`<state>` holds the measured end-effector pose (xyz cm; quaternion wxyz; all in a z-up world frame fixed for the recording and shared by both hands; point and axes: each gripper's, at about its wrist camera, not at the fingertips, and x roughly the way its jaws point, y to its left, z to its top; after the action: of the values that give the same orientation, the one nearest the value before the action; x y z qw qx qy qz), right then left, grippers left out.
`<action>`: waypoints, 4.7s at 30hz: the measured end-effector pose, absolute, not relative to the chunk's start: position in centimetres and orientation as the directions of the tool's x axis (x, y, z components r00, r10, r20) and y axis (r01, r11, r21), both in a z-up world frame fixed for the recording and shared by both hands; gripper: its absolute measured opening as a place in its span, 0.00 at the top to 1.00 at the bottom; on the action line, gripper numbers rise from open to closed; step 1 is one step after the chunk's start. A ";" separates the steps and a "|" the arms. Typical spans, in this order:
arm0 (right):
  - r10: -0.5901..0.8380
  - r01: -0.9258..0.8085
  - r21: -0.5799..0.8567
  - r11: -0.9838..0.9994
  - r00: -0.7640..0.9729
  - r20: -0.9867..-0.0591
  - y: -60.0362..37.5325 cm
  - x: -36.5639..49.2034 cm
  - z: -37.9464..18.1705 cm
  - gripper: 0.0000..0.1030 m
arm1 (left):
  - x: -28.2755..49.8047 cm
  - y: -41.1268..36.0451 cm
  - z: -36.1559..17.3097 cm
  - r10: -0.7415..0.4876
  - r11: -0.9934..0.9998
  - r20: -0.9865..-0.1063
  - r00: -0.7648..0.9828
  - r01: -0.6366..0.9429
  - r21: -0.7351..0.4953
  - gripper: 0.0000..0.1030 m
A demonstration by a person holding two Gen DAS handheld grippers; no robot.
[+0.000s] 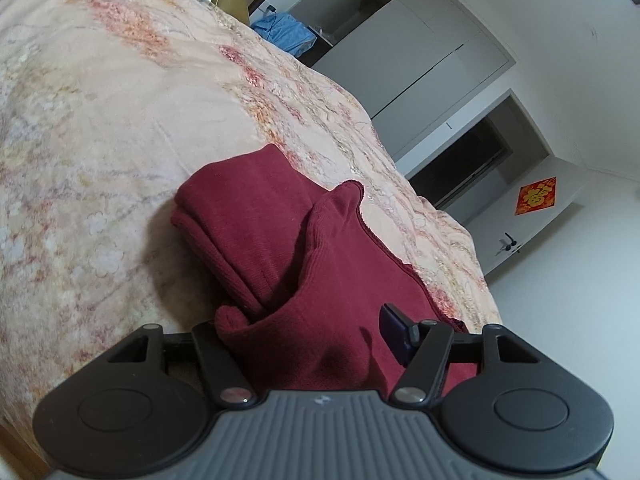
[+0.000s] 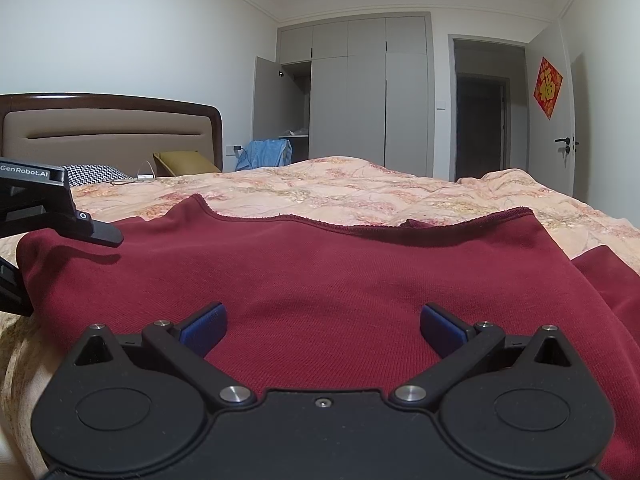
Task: Fold small clothes
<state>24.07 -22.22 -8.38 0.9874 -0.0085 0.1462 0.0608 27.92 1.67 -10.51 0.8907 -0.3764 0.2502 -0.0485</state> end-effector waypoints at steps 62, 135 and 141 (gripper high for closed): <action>-0.085 0.054 -0.079 0.995 0.884 -0.460 -33.1 10.9 -6.9 0.00 | 25.4 -28.1 -1.3 -0.511 0.817 -0.553 0.658 0.571 -0.075 0.83; 0.050 0.230 0.591 0.773 0.907 -0.419 -39.6 21.6 -4.2 0.57 | 26.0 -12.3 -5.7 -0.276 0.953 -0.663 0.696 0.109 -0.283 0.01; -0.027 0.218 0.478 0.851 0.927 -0.374 -39.7 21.0 -2.9 0.89 | 26.5 -13.8 -5.9 -0.301 0.950 -0.667 0.682 0.151 -0.274 0.01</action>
<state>20.98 -39.68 -2.94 0.9451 0.2653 0.1797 -0.0649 26.52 -13.80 -5.85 0.9118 -0.0987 0.3790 -0.1239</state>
